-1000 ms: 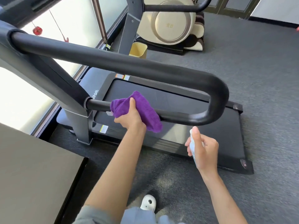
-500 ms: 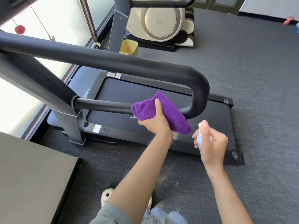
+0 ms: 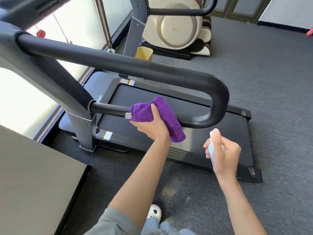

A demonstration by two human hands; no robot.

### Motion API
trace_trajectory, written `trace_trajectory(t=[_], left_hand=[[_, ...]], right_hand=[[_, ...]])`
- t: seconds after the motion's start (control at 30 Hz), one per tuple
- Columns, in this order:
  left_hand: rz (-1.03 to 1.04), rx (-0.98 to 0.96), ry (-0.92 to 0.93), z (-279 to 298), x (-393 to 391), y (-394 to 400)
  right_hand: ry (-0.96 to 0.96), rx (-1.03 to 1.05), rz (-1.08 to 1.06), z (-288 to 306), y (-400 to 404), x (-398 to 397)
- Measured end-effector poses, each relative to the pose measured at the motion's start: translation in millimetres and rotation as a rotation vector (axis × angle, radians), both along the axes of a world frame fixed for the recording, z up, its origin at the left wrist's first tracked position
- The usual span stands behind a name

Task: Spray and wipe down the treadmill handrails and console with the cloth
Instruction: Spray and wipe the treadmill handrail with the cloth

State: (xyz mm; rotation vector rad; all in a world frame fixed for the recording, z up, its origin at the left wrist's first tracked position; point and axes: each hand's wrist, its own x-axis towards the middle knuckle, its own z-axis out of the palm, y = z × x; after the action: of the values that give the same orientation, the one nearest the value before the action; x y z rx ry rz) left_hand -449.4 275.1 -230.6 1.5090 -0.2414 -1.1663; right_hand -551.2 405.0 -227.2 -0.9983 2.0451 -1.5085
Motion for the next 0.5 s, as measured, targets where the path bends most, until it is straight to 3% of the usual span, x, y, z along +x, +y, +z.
trace_trajectory(t=[0.13,0.37,0.5], left_hand=[[-0.039,-0.007,-0.173,-11,48,-1],[-0.260,-0.467,-0.386,31,134,14],[-0.251,-0.705,-0.552,74,165,5]], right_hand=[[0.021,-0.015,0.046,8,-5,13],[0.015,-0.014,0.133,15,-20,49],[0.045,-0.021,0.169,23,-29,71]])
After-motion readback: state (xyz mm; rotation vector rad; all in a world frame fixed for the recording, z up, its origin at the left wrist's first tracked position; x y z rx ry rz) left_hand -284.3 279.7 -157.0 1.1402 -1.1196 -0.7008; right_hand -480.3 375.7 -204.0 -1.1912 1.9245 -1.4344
